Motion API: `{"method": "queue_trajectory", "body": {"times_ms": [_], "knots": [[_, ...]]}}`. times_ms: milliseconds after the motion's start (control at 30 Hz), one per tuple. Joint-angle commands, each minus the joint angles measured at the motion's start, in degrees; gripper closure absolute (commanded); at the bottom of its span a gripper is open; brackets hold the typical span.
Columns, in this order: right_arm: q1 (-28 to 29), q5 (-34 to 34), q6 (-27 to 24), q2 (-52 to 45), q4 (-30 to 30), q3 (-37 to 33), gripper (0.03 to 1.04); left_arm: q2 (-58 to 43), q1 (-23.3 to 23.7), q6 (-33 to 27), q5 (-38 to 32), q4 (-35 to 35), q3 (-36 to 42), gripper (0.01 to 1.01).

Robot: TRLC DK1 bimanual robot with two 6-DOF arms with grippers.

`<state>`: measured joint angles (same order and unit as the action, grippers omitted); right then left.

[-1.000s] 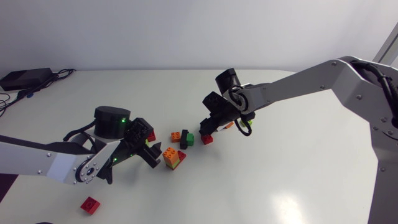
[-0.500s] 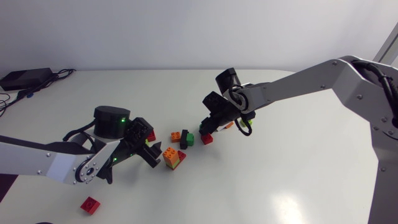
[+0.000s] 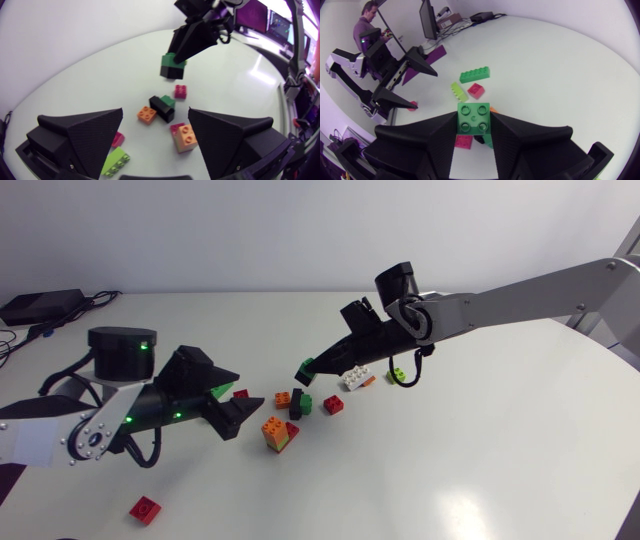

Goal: Disassemble duplo

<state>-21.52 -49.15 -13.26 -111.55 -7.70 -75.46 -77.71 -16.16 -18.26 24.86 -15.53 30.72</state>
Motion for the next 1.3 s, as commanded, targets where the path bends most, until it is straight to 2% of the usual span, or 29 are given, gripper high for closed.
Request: {"method": "queue_trajectory", "body": {"times_ms": [0,100,267,467,500,533,800,1233,1267], "knots": [[-0.54,-4.03,1.22,1.16,0.85,2.86,0.77,1.07,2.45,2.53,8.10,3.93,1.36,0.110],[-1.16,-9.65,1.13,2.30,2.08,4.01,0.77,0.63,4.47,2.53,17.94,7.62,2.85,0.111],[-2.21,-15.19,0.42,4.85,3.31,6.03,0.77,0.37,4.83,2.53,23.48,8.59,3.03,0.111],[-4.67,-17.04,-2.48,7.66,3.31,8.14,0.77,0.19,4.83,1.47,29.72,10.52,3.38,0.121],[-5.38,-17.12,-3.27,8.19,3.31,8.75,0.77,0.10,4.74,0.68,30.86,11.49,3.38,0.152],[-5.99,-17.12,-3.97,8.71,3.31,9.19,0.77,0.10,4.56,0.16,31.56,12.10,3.47,0.175],[-9.07,-17.12,-5.90,9.33,2.96,10.25,0.76,-0.60,5.62,-0.02,34.90,13.24,4.08,0.175],[-11.53,-18.44,-6.69,9.59,2.87,10.95,0.76,-0.60,6.14,-0.72,34.90,13.68,4.17,0.180],[-11.53,-18.44,-6.78,9.59,2.87,11.04,0.76,-0.60,6.06,-0.72,34.90,13.68,4.17,0.207]]}}
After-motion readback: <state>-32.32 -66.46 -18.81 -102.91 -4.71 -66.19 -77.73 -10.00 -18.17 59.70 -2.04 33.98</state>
